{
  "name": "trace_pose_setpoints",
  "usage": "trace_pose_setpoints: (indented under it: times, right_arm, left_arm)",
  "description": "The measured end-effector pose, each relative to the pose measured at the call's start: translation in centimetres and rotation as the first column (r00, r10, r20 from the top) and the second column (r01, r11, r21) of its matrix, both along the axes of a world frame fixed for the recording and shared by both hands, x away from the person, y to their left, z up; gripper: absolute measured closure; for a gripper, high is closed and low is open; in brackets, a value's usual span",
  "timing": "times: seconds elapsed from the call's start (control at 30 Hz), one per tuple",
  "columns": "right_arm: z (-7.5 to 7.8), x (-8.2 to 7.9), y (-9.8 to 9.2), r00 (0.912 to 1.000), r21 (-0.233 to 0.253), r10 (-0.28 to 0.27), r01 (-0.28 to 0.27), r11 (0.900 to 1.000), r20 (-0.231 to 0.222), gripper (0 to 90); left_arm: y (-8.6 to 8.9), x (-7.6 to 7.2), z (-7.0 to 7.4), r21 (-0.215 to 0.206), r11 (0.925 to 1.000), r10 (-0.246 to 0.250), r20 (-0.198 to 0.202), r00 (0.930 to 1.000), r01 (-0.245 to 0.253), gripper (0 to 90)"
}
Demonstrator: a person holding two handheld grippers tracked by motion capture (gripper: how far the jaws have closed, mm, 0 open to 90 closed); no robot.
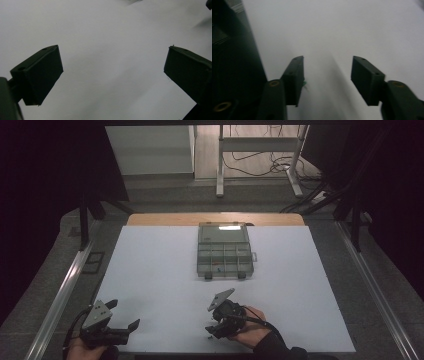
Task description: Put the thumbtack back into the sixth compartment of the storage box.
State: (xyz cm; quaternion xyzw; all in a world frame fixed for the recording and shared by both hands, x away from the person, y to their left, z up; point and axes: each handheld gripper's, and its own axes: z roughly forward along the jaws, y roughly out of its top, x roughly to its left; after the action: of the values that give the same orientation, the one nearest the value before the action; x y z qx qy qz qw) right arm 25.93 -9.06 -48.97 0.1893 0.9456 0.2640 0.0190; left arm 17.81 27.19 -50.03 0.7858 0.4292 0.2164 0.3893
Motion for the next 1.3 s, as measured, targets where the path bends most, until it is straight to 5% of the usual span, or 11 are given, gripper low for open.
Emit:
trace_pose_setpoints:
  times: [0.2,0.6,1.3]
  right_arm:
    - [-0.5,-1.0,0.4,0.9963,-0.015,0.078,-0.079,0.997,-0.036,63.5]
    - [-2.1,-2.0,1.1,0.9849,-0.096,0.172,-0.170,0.981,0.013,81.5]
    - [-1.1,-0.6,0.2,0.9970,-0.031,0.077,-0.077,0.997,0.002,82.0]
  left_arm:
    - [0.0,0.0,0.0,0.000,1.0000,0.000,-0.001,1.0000,0.000,2.4]
    - [0.0,0.0,0.0,0.002,1.0000,-0.002,0.000,1.0000,0.002,2.4]
    - [-0.1,0.0,0.0,0.006,1.0000,-0.004,-0.002,1.0000,0.004,2.4]
